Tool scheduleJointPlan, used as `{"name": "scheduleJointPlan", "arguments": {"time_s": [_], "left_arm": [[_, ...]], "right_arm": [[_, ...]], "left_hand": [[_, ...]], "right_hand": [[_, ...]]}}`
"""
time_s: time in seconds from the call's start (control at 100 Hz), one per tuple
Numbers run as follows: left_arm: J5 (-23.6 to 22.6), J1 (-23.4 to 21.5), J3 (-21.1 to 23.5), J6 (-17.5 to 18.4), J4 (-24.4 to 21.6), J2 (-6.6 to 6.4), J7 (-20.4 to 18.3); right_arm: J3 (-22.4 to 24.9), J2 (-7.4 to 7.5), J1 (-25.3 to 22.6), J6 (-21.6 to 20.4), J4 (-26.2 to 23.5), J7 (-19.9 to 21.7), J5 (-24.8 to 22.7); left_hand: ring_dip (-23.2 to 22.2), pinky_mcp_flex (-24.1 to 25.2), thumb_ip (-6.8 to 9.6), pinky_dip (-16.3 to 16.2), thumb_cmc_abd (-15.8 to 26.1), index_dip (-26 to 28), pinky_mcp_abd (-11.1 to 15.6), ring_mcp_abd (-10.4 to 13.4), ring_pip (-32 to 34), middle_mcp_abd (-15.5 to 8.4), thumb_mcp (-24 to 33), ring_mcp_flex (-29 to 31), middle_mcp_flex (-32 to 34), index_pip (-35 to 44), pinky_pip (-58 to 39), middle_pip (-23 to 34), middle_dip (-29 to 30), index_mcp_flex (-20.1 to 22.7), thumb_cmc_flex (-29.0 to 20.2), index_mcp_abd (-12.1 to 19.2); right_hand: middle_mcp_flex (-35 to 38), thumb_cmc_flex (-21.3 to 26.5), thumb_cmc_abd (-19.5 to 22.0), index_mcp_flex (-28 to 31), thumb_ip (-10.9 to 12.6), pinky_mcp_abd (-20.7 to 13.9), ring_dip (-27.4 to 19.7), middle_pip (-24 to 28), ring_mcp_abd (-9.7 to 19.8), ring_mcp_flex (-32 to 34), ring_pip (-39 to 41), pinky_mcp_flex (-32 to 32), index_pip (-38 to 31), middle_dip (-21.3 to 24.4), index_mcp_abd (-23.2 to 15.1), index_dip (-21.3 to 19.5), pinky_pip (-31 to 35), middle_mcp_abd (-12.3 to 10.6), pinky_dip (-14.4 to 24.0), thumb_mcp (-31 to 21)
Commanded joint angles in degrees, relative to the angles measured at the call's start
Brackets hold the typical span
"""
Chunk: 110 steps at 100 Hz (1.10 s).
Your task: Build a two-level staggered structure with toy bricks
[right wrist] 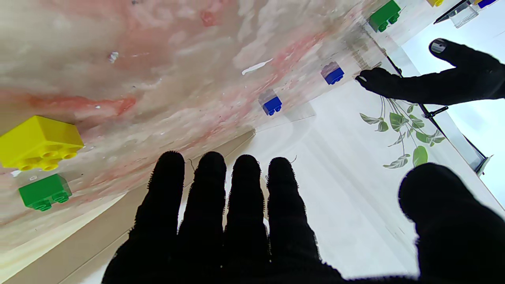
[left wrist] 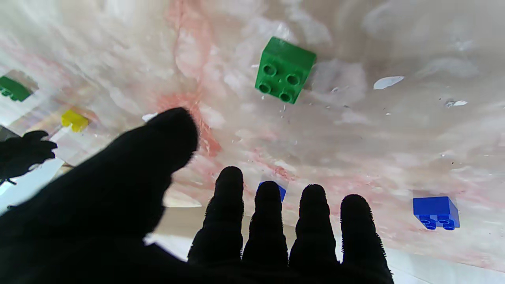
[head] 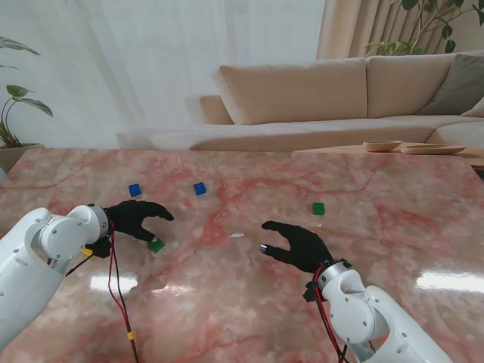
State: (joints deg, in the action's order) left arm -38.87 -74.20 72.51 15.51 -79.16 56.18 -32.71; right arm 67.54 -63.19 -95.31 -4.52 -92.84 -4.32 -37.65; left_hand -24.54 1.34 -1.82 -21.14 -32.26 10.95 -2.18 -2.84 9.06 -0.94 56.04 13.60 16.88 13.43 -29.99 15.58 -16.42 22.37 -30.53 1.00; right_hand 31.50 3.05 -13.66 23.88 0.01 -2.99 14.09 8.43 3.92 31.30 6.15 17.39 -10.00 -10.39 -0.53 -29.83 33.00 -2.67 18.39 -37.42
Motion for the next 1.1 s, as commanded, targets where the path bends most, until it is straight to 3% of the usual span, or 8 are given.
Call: {"name": "scheduleJointPlan", "arguments": {"time_s": [0.0,0.06,0.1,0.19,0.31,0.65,0.75,1.09], "left_arm": [[-0.27,-0.15,-0.52,0.25,1.19,-0.31,-0.52],[-1.07,-0.02,-0.88,0.84,1.82,-0.45,-0.67],[-1.48,0.03,-1.1,0.99,2.27,-0.49,-0.62],[-1.98,0.35,-1.72,1.16,3.63,-0.53,-0.29],[-2.93,1.18,-2.83,1.81,5.53,-0.71,-0.25],[-4.46,3.09,-5.98,3.47,10.58,-0.63,2.87],[-5.9,3.15,-6.57,4.26,11.68,-0.43,5.55],[-9.63,3.99,-9.13,6.52,15.92,0.29,14.82]], "right_arm": [[0.05,-0.02,-0.64,0.46,0.13,1.02,0.37],[0.03,0.0,-0.63,0.45,0.05,1.17,0.43],[0.01,0.01,-0.61,0.43,0.03,1.24,0.45],[-0.06,-0.03,-0.51,0.33,0.19,1.08,0.48],[-0.08,-0.02,-0.44,0.42,0.23,1.13,0.48],[-0.13,0.1,-0.55,0.89,-0.16,1.87,0.54],[-0.06,0.12,-0.62,1.06,-0.32,2.02,0.48],[0.0,0.17,-0.64,1.0,-0.42,2.28,0.51]], "left_hand": [[-1.65,1.24,-2.17,-1.68,-2.34,-0.3,-1.09,0.06,2.07,-1.43,4.64,-1.29,-1.1,0.22,1.13,1.35,-1.86,-2.49,-2.41,3.21],[-2.48,1.33,-1.9,-2.06,-2.46,0.01,-0.94,-0.08,2.3,-1.2,8.66,-2.1,-1.93,0.83,2.21,1.52,-2.83,-2.96,-4.56,5.37],[-3.04,1.32,-2.92,-2.52,-2.61,0.56,-0.82,-0.25,2.49,-0.86,10.96,-2.96,-2.53,1.93,3.84,2.19,-3.88,-3.77,-8.52,7.18],[-3.47,1.47,-2.7,-3.41,-1.16,1.31,-0.5,-0.53,2.84,-0.54,9.13,-4.37,-4.88,3.53,6.34,1.7,-4.34,-5.49,-16.1,9.35],[-2.96,1.7,-2.7,-4.52,-0.41,2.16,-0.24,-0.14,2.21,-0.2,7.67,-6.22,-5.25,5.37,8.64,0.17,-3.93,-7.15,-18.89,10.6],[-3.27,1.4,-4.54,-7.23,-3.54,9.71,0.06,0.25,2.9,-0.56,8.46,-6.26,-5.45,16.49,8.77,-0.69,-4.7,-11.97,-10.16,12.1],[-4.19,1.28,-4.81,-7.49,-4.21,16.03,0.22,-0.17,4.42,-0.52,6.42,-5.59,-5.38,22.29,8.05,-0.06,-5.4,-14.32,-7.46,12.71],[-4.07,1.21,-6.16,-7.2,-6.48,27.38,0.72,0.27,5.72,-0.04,0.54,-7.49,-5.67,32.3,7.33,-0.88,-6.01,-15.08,-3.38,14.76]], "right_hand": [[0.58,0.1,0.52,0.54,1.18,-0.15,-0.11,0.14,0.5,-0.06,0.32,-0.05,-0.78,-0.56,-1.57,0.01,1.0,-1.33,0.63,0.95],[0.63,0.11,0.51,0.53,1.17,-0.14,-0.08,0.16,0.68,-0.08,0.31,-0.02,-0.79,-0.66,-1.56,0.02,1.05,-1.38,0.71,0.83],[0.73,0.08,0.51,0.54,1.15,-0.17,-0.05,0.19,0.62,-0.03,0.32,0.0,-0.81,-0.72,-1.57,0.02,1.08,-1.46,0.75,0.74],[0.85,0.18,0.41,0.65,1.14,-0.12,0.02,0.23,0.67,0.05,0.36,0.05,-0.87,-0.86,-1.6,0.02,1.14,-1.47,0.85,0.39],[0.97,0.09,0.33,0.65,1.06,-0.08,0.1,0.25,0.67,0.11,0.39,0.04,-0.9,-1.0,-1.67,0.05,1.18,-1.53,0.98,-0.13],[1.14,0.06,-0.04,0.73,0.42,-0.11,0.2,0.21,1.15,0.22,0.37,0.11,-0.97,-1.24,-1.67,0.12,1.26,-1.69,1.27,-1.67],[1.17,0.12,-0.12,0.74,0.16,-0.13,0.21,0.2,1.21,0.29,0.39,0.19,-0.98,-1.26,-1.65,0.15,1.27,-1.73,1.34,-1.95],[1.2,0.24,-0.27,0.87,-0.35,-0.17,0.21,0.2,1.25,0.27,0.37,0.29,-1.07,-1.26,-1.72,0.21,1.26,-1.68,1.5,-2.57]]}}
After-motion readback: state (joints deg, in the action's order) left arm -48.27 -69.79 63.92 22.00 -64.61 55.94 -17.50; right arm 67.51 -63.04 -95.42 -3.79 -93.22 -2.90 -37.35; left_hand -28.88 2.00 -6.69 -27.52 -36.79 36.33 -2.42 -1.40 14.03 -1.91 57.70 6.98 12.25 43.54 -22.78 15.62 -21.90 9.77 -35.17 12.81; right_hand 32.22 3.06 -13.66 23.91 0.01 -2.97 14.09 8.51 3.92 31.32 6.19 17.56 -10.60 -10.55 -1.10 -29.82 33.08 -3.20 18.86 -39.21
